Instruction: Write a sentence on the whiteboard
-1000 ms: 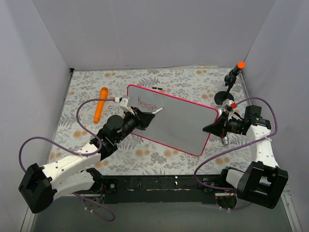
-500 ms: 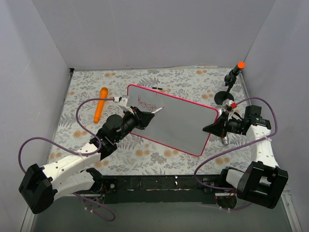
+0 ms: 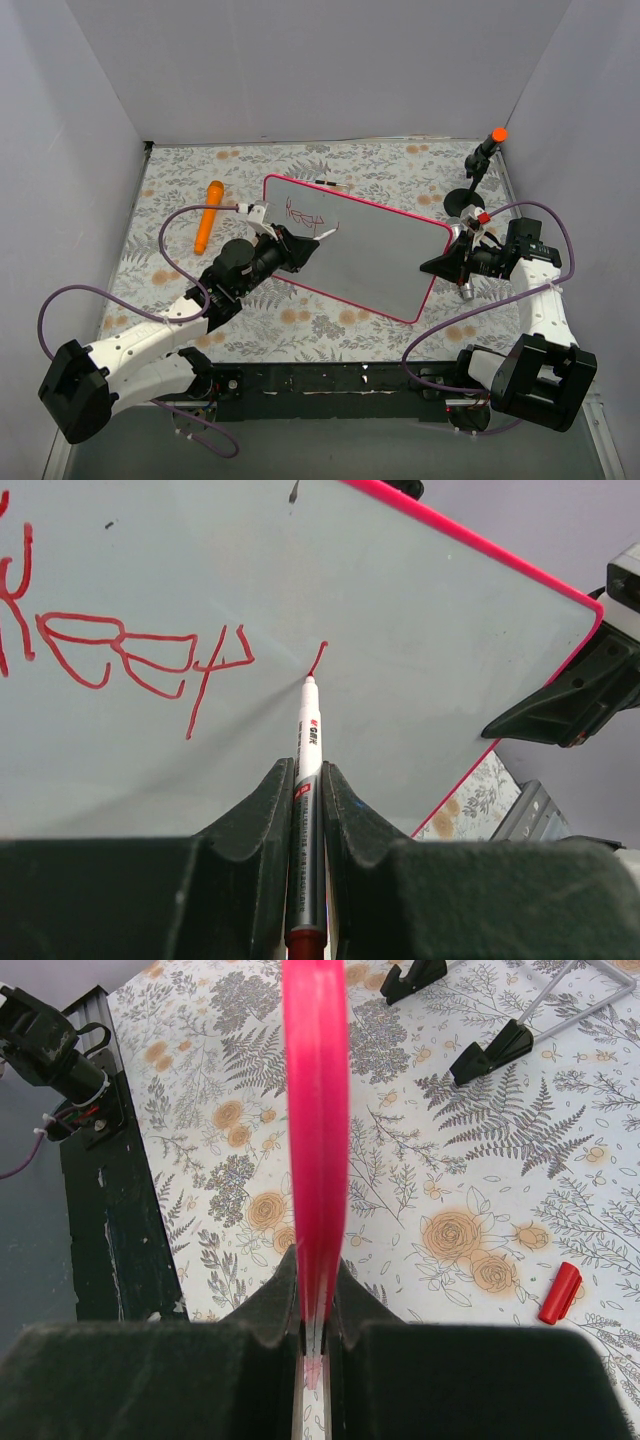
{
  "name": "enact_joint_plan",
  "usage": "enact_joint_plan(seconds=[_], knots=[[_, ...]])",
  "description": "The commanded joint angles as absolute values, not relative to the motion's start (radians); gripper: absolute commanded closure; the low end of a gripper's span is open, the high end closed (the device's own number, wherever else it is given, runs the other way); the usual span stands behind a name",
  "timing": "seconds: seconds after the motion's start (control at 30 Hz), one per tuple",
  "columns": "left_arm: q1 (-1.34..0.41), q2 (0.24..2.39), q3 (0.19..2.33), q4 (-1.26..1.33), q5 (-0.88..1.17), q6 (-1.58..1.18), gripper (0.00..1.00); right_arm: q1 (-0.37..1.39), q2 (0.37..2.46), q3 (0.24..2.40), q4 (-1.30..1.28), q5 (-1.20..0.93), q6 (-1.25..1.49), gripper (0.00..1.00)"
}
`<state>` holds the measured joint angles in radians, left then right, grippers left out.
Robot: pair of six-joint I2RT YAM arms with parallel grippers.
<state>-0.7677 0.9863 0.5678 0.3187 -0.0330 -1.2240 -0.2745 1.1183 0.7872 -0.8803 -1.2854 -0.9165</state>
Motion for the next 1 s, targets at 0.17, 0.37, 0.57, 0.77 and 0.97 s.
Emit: enact_joint_plan(seconds=[0.17,0.37,0.57,0.77,0.97], knots=[[-0.759,0.942,0.537,0.268,-0.023,-1.215,1.0,-0.272,1.095,0.788,-0.841,-1.19,-0.976,0.99],[-0.758,0.948,0.56,0.276,-0.034,-1.206,1.0,-0.272,1.097,0.788,-0.841,-1.19,-0.976,0.99],[-0.752,0.979,0.604,0.29,-0.025,-1.192,1.0,-0.272,1.095,0.788,-0.839,-1.187,-0.976,0.99],[-0.747,0.999,0.63,0.304,-0.012,-1.186,1.0,-0.272,1.097,0.788,-0.839,-1.189,-0.977,0.99],[-0.746,1.012,0.646,0.31,-0.005,-1.183,1.0,-0.272,1.097,0.788,-0.841,-1.187,-0.977,0.99]])
